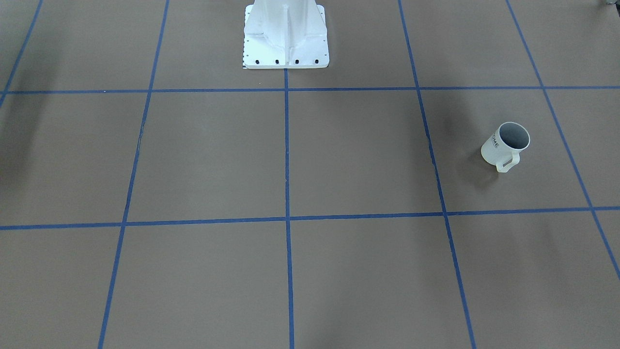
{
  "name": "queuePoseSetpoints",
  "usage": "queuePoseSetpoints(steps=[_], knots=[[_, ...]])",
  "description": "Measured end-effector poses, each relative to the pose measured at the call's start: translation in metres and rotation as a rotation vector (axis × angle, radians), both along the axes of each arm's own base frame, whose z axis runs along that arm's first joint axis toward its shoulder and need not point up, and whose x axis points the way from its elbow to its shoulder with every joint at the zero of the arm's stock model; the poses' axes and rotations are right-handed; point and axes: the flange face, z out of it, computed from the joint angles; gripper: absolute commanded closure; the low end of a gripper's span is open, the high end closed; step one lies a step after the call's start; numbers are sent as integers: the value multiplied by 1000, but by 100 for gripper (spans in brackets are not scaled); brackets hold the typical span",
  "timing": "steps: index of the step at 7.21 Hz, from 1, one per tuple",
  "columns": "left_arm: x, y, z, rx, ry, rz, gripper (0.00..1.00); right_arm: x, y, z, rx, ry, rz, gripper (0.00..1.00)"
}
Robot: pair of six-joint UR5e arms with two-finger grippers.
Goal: Left arm hands cup to right arm to dump lemon
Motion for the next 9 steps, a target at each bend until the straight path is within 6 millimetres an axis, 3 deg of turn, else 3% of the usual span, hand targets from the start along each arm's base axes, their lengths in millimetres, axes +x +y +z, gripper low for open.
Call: queuePoseSetpoints(steps=[2,4,9], knots=[[-5,14,-1,29,-13,15,0,4,0,-4,-14,-6,10,0],[-8,31,3,51,-21,47,0,-6,-1,-7,-12,-1,-15,0],[-11,40,13,7,-29,84,0,-24,-11,-15,-12,71,-83,0]])
